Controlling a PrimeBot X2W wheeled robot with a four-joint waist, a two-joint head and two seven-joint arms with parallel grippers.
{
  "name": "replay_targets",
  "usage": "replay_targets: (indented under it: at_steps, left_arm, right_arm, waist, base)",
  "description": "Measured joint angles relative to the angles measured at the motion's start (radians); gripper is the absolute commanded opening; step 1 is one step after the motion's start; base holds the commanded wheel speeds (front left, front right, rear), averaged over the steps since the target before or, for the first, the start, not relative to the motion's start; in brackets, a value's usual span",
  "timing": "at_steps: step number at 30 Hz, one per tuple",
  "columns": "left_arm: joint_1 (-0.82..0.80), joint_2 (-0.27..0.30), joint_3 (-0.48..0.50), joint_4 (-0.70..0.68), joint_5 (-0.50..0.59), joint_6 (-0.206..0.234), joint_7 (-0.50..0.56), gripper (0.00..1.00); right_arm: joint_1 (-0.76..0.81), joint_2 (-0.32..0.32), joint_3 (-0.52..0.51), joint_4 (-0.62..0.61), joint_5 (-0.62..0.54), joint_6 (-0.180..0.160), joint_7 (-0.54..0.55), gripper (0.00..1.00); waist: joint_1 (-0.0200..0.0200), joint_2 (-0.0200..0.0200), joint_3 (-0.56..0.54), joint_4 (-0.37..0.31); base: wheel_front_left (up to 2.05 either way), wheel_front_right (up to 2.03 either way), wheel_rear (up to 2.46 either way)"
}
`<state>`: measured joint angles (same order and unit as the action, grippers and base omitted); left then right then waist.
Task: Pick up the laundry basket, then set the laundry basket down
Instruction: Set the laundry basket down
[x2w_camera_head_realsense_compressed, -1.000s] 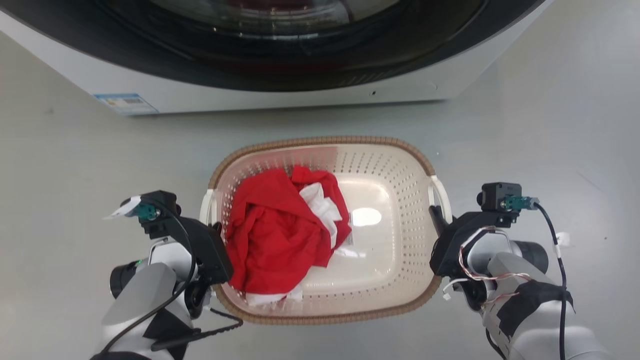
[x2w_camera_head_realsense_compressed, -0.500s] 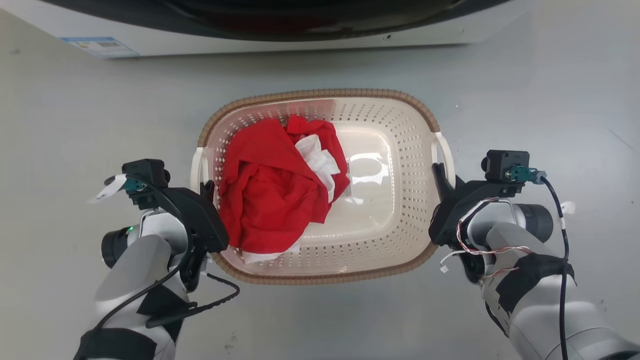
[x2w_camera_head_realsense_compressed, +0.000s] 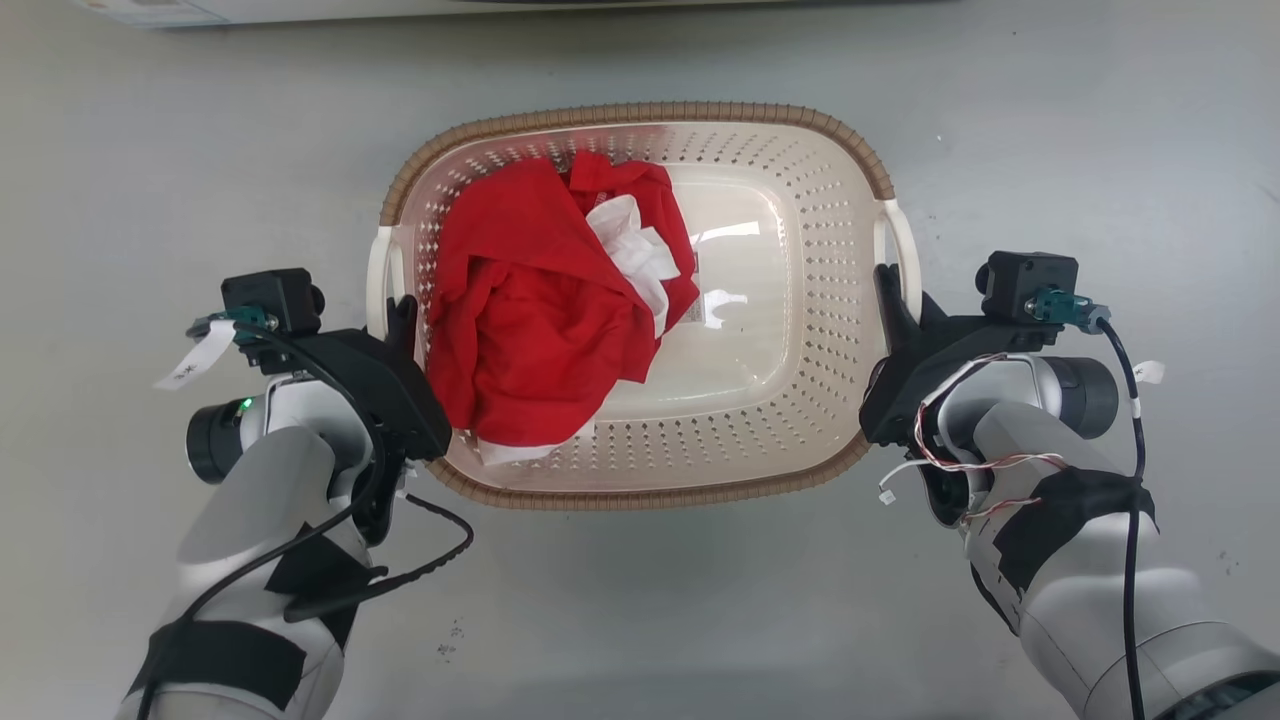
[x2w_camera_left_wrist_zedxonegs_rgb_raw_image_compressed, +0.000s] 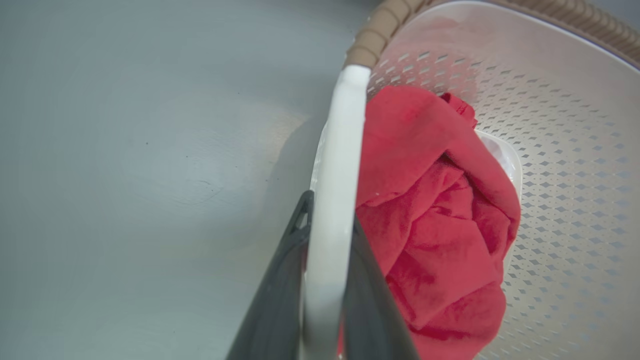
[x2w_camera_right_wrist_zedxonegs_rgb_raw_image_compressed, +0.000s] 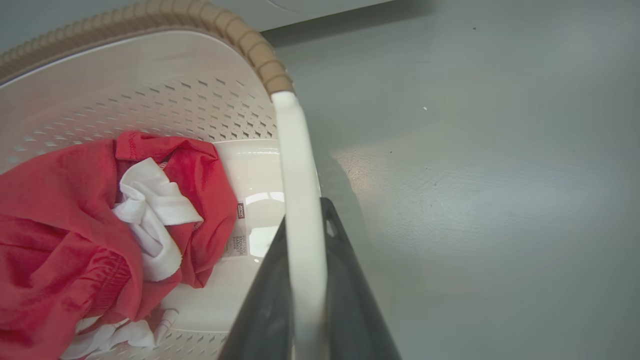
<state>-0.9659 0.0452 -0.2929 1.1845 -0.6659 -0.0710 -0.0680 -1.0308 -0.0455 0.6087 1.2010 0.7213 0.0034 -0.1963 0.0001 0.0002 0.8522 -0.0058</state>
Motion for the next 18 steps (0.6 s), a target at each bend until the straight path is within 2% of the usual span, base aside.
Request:
replay_targets:
  at_steps: [18]
  left_arm:
    - [-0.055,0.008,-0.006,0.020,0.008,-0.019,-0.058,0.00]
  right_arm:
    - [-0.042,-0.001,-0.008,0.002,0.000,-0.004,-0.043,0.00]
  waist:
    - [-0.0005,-0.0007,0.071,-0.003]
  base:
    - [0.00,0.00,0.00]
